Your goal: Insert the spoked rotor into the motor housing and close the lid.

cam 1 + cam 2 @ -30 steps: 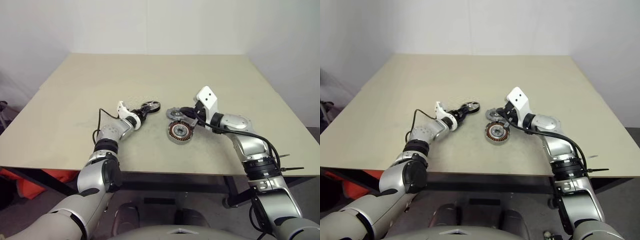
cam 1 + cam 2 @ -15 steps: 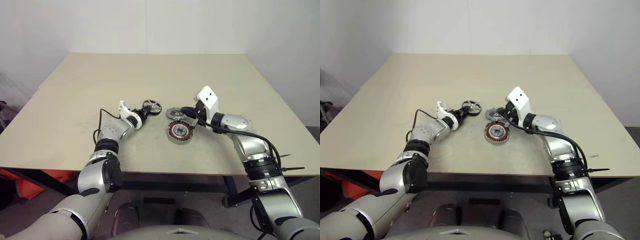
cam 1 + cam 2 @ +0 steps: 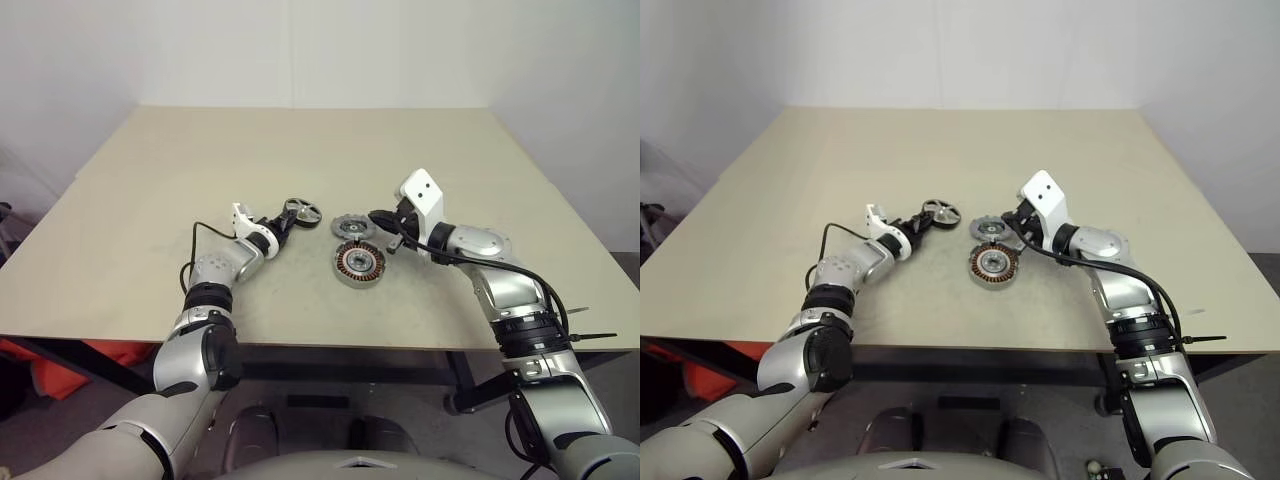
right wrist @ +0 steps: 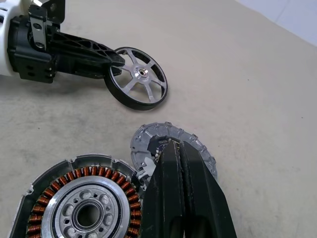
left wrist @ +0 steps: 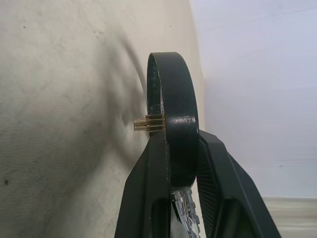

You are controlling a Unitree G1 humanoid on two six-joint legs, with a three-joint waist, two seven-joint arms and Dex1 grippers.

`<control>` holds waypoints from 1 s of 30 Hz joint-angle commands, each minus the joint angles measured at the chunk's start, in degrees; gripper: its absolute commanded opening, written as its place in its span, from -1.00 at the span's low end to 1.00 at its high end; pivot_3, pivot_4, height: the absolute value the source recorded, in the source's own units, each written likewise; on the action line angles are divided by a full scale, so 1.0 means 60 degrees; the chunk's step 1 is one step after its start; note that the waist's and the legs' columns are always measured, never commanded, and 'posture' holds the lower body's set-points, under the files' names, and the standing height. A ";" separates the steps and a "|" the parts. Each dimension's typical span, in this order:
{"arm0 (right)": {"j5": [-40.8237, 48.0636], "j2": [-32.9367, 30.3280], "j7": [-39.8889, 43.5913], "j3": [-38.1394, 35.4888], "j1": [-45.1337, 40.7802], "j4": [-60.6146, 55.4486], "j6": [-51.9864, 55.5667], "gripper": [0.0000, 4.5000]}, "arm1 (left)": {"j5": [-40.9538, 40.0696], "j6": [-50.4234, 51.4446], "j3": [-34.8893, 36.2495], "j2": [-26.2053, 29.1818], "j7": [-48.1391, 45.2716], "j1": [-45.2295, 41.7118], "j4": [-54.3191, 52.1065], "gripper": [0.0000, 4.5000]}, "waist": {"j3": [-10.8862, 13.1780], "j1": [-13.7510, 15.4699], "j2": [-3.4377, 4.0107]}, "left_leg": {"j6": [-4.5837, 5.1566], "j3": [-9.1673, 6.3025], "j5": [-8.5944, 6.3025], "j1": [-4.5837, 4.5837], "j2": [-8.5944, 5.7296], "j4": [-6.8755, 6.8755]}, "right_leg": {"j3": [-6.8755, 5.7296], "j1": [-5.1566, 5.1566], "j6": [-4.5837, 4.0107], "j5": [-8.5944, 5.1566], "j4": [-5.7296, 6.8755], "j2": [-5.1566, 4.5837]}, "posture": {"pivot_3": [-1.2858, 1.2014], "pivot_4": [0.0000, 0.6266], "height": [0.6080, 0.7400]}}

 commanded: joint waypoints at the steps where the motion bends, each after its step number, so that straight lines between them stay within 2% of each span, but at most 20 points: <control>1: -0.0274 -0.0156 -0.0415 -0.0210 -0.0320 0.0193 -0.0148 -1.00 | -0.0895 0.0690 0.0319 0.0107 -0.0466 0.0257 -0.1169 -0.84 | 0.0000 -0.0008 0.0000 | 0.0000 0.0000 0.0000 0.0000 0.0001 0.0000 | 0.0000 -0.0001 -0.0001 0.0000 0.0000 0.0000 | 0.03 -1.00 1.00; 8: -0.1080 -0.0576 -0.1313 -0.0243 -0.0470 0.1211 0.0243 -1.00 | -0.2897 0.3532 0.0234 0.0121 -0.0555 0.1294 -0.3904 -0.84 | 0.0008 0.0008 -0.0010 | 0.0000 0.0002 0.0000 -0.0018 -0.0002 0.0004 | 0.0000 -0.0014 -0.0005 0.0002 0.0003 -0.0002 | 0.03 -1.00 1.00; 11: -0.0849 -0.0742 -0.1025 -0.0367 -0.0302 0.1067 0.0248 -1.00 | -0.3529 0.4700 -0.0032 0.0231 -0.0490 0.1658 -0.4679 -0.84 | 0.0009 -0.0010 -0.0008 | 0.0002 0.0003 -0.0002 -0.0018 0.0000 0.0003 | 0.0000 -0.0014 -0.0006 0.0002 0.0004 0.0000 | 0.03 -1.00 1.00; 15: -0.0318 -0.1334 -0.0025 -0.0588 0.0310 0.0448 0.0259 -1.00 | -0.3605 0.5929 -0.0855 0.0440 -0.0500 0.1975 -0.5232 -0.84 | 0.0010 0.0036 -0.0009 | 0.0003 0.0003 -0.0002 -0.0019 -0.0002 0.0004 | 0.0000 -0.0011 -0.0003 0.0000 0.0002 -0.0001 | 0.03 -1.00 1.00; 19: 0.0092 -0.1705 0.0557 -0.0821 0.0859 -0.0111 0.0338 -1.00 | -0.3170 0.6147 -0.1533 0.0493 -0.0630 0.2085 -0.5130 -0.84 | 0.0011 0.0023 -0.0011 | 0.0003 0.0003 -0.0002 -0.0016 -0.0001 0.0007 | 0.0000 -0.0009 0.0002 -0.0002 0.0001 0.0000 | 0.03 -1.00 1.00; 22: 0.0336 -0.1920 0.0841 -0.1017 0.1340 -0.0649 0.0492 -1.00 | -0.2901 0.5993 -0.1870 0.0422 -0.0760 0.2021 -0.4815 -0.84 | 0.0011 -0.0011 -0.0011 | 0.0000 0.0004 0.0000 -0.0008 0.0010 0.0007 | 0.0001 -0.0008 0.0065 -0.0038 0.0002 0.0011 | 0.03 -1.00 1.00; 30: 0.1277 -0.2544 0.1848 -0.1455 0.2834 -0.2332 0.0978 -1.00 | -0.2273 0.5525 -0.2387 0.0261 -0.1394 0.1413 -0.3742 -0.84 | 0.0010 0.0038 -0.0010 | -0.0001 0.0004 0.0002 -0.0007 0.0012 0.0008 | 0.0002 -0.0005 0.0070 -0.0041 -0.0001 0.0015 | 0.03 -1.00 1.00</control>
